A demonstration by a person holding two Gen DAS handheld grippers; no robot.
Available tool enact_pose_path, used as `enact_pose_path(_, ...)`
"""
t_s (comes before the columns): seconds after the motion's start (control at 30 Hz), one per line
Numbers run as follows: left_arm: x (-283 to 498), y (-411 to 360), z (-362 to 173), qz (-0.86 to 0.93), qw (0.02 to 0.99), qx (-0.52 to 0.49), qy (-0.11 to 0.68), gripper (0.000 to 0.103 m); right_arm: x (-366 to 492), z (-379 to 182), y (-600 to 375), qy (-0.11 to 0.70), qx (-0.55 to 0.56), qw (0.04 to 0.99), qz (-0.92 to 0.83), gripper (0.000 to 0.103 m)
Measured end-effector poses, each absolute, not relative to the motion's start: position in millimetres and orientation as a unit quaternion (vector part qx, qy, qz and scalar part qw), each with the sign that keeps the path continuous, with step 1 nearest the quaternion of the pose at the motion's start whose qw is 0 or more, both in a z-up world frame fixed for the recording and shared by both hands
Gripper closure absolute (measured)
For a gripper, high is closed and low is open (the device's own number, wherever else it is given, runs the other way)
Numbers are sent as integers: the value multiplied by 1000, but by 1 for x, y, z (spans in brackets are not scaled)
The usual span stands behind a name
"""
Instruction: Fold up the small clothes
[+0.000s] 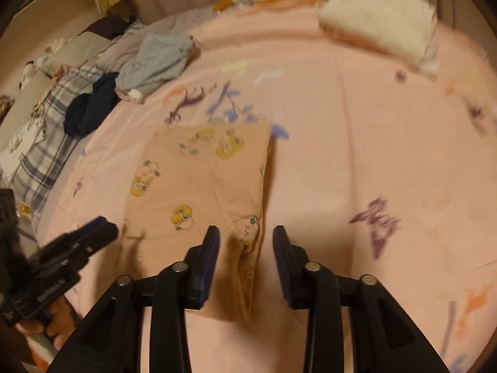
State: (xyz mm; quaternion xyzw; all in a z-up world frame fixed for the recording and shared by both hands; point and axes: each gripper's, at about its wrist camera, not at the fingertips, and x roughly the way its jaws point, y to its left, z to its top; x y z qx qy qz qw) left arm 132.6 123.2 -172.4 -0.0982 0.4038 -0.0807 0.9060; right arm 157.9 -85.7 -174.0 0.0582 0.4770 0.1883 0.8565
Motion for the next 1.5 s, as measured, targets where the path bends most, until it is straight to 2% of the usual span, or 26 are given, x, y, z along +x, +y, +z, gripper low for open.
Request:
enact_pose_path(0.07, 124, 120, -156, -74, 916, -89, 384, 47, 149, -160, -88, 464, 52, 864, 187, 48)
enact_pose_path(0.17, 109, 117, -135, -69, 931, -74, 352, 37, 136, -139, -92, 440, 57, 877, 185, 42)
enact_pose_path(0.27, 102, 115, -123, -77, 933, -75, 345, 35, 127, -124, -94, 420, 54, 888, 177, 32)
enact_pose_path(0.43, 87, 109, -104, -78, 942, -65, 320, 20, 122, -111, -93, 423, 45, 889, 171, 28)
enact_pose_path(0.63, 72, 107, -89, -79, 954, -70, 279, 9, 111, -99, -98, 400, 62, 900, 161, 13)
enact_pose_path(0.7, 70, 107, -86, -80, 954, -74, 280, 1, 106, -98, -95, 397, 59, 902, 156, 9)
enact_pose_path(0.97, 58, 107, -69, -90, 952, -97, 276, 1, 89, -86, -83, 384, 32, 908, 166, 8)
enact_pose_path(1.27, 51, 106, -64, -84, 951, -85, 287, 1, 87, -85, -88, 402, 78, 897, 165, 7)
enact_pose_path(1.5, 52, 112, -67, -57, 950, -81, 297, 1, 80, -81, -87, 395, 69, 904, 146, 6)
